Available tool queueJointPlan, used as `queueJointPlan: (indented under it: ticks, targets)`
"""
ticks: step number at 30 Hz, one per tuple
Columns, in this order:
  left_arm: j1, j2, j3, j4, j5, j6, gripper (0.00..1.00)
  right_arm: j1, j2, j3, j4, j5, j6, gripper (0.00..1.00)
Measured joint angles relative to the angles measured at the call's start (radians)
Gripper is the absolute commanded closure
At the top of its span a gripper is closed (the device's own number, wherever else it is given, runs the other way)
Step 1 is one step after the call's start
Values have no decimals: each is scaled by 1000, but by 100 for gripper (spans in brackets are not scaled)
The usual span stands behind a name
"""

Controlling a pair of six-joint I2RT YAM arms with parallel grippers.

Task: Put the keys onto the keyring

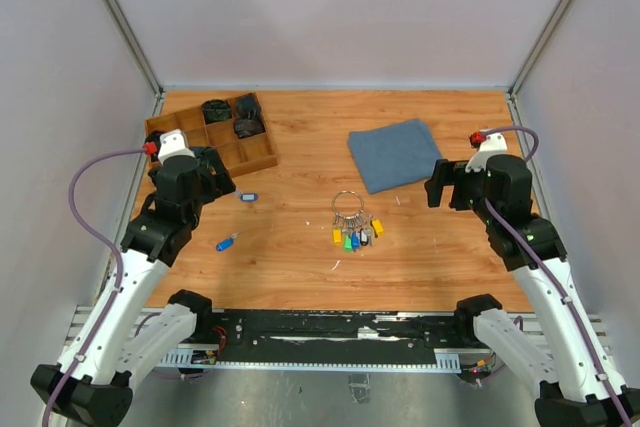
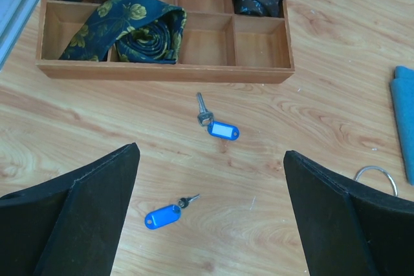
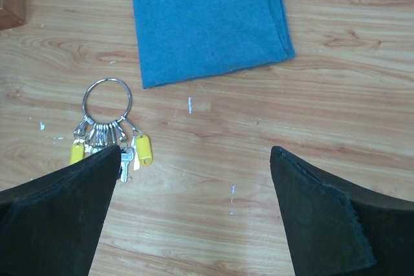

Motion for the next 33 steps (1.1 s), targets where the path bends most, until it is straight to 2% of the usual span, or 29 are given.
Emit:
queueJointPlan:
  ticks: [8,15,21,28,33]
  targets:
    - [0,61,0,-13,16,-10,1,0,85,0,-14,51,56,1]
    - [0,112,-16,-26,40,-84,2,0,166,3,-44,-35,53,1]
    - [0,158,-91,-26,81,-165,16,13,249,8,-72,-90,48,7]
    - [0,292,-155,-53,83,-274,36,153,338,8,-74,-101,49,12]
    - [0,393,-167,-61,61,-319,48,202,388,8,-66,-117,57,14]
